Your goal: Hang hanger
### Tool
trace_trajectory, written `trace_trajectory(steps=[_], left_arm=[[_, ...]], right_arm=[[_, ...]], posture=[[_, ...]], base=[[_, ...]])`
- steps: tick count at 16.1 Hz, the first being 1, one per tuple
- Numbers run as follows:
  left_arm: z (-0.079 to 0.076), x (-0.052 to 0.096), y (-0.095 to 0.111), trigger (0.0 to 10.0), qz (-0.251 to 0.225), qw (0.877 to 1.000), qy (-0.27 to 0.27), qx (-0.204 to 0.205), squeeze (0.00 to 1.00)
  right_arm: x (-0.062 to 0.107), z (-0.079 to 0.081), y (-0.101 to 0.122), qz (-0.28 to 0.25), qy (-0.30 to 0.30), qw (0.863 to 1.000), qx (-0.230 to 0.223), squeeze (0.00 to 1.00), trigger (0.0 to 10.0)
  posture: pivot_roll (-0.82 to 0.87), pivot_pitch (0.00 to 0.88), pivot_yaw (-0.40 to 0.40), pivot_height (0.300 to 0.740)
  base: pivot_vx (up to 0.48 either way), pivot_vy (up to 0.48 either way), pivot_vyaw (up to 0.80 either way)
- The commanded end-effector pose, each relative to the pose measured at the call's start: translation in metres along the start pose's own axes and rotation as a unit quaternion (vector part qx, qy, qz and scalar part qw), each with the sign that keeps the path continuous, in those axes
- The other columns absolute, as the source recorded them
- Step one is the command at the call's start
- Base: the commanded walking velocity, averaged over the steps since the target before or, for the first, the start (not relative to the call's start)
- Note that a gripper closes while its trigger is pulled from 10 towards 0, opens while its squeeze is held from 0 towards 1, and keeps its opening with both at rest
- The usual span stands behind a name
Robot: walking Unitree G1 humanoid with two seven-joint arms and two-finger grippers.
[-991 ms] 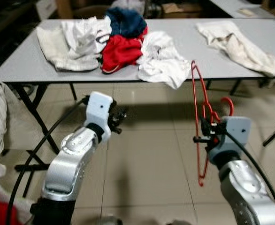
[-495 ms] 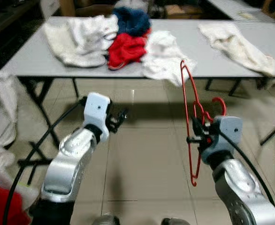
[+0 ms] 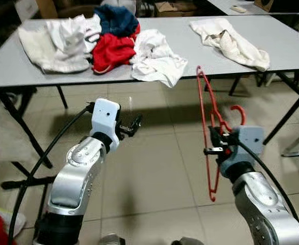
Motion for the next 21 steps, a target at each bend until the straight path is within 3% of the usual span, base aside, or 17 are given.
trace_trajectory(steps=[1, 11, 16, 21], left_arm=[[0.005, 0.000, 0.000, 10.0, 0.000, 1.000, 0.012, -0.005, 0.79], [0.007, 0.007, -0.005, 10.0, 0.004, 1.000, 0.024, -0.004, 0.77], [0.009, 0.006, -0.003, 10.0, 0.002, 1.000, 0.025, -0.008, 0.77], [0.007, 0.005, -0.002, 10.0, 0.000, 1.000, 0.021, -0.008, 0.77]], right_arm=[[-0.001, 0.002, 0.001, -0.004, 0.004, 1.000, 0.004, 0.00, 10.0], [-0.002, 0.006, -0.004, 0.010, 0.030, 0.999, 0.009, 0.00, 10.0], [-0.003, 0.006, -0.010, 0.022, 0.033, 0.998, 0.048, 0.00, 10.0], [-0.003, 0.004, -0.011, 0.027, 0.032, 0.998, 0.048, 0.00, 10.0]], posture=[[-0.04, 0.034, -0.001, 0.740], [-0.03, 0.032, -0.028, 0.740], [-0.03, 0.024, -0.030, 0.740], [-0.03, 0.024, -0.032, 0.740]], base=[[0.000, 0.000, 0.00], [0.262, 0.000, 0.00], [0.320, 0.000, 0.00], [0.321, 0.000, 0.00]])
Point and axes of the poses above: a point about 5 cm out from each wrist's last joint towards the gripper, its own x axis pointing back from the gripper into the wrist, its own y axis along the axis of the wrist's last joint, z = x × y, the point moved 3 cm from there along -x, pointing out of the wrist towards the gripper, and after that the axes turned 12 degrees about -x, right-handed, at the moved point
